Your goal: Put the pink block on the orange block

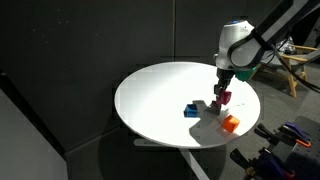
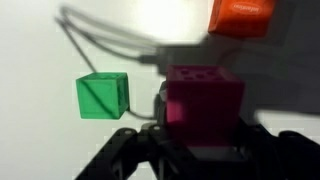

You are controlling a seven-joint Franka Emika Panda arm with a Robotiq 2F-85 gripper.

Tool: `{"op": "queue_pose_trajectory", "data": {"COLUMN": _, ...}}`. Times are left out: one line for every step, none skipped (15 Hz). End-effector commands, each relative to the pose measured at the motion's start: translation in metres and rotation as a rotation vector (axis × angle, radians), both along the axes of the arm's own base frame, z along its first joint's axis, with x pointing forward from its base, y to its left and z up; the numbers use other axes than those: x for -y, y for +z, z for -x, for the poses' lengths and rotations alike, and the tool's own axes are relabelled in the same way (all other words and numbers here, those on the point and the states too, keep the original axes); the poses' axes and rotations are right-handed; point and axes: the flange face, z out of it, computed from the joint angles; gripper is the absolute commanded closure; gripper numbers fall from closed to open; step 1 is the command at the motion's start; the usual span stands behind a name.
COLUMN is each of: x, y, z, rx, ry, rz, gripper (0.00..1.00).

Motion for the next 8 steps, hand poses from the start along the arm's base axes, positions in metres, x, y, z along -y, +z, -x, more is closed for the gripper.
{"op": "queue_pose_trajectory", "data": {"x": 0.000, "y": 0.027, "z": 0.017, "rx": -0.008, "ry": -0.007, "rz": 0.025, "gripper": 0.68}}
{"op": "queue_pose_trajectory", "data": {"x": 0.000, "y": 0.031, "z": 0.022, "rx": -0.011, "ry": -0.007, "rz": 0.027, "gripper": 0.68}}
{"op": "queue_pose_trajectory", "data": {"x": 0.001, "y": 0.035, "z": 0.027, "rx": -0.018, "ry": -0.010, "rz": 0.029, "gripper": 0.68}}
{"op": "queue_pose_trajectory", "data": {"x": 0.002, "y": 0.039, "z": 0.033, "rx": -0.023, "ry": -0.009, "rz": 0.029, "gripper": 0.68}}
{"op": "queue_pose_trajectory", "data": {"x": 0.002, "y": 0.042, "z": 0.038, "rx": -0.028, "ry": -0.010, "rz": 0.030, "gripper": 0.68}}
{"op": "queue_pose_trajectory", "data": {"x": 0.002, "y": 0.044, "z": 0.045, "rx": -0.035, "ry": -0.011, "rz": 0.032, "gripper": 0.68}}
{"op": "queue_pose_trajectory", "data": {"x": 0.003, "y": 0.046, "z": 0.051, "rx": -0.038, "ry": -0.015, "rz": 0.035, "gripper": 0.68}}
{"op": "queue_pose_trajectory", "data": {"x": 0.003, "y": 0.048, "z": 0.056, "rx": -0.037, "ry": -0.019, "rz": 0.037, "gripper": 0.68}}
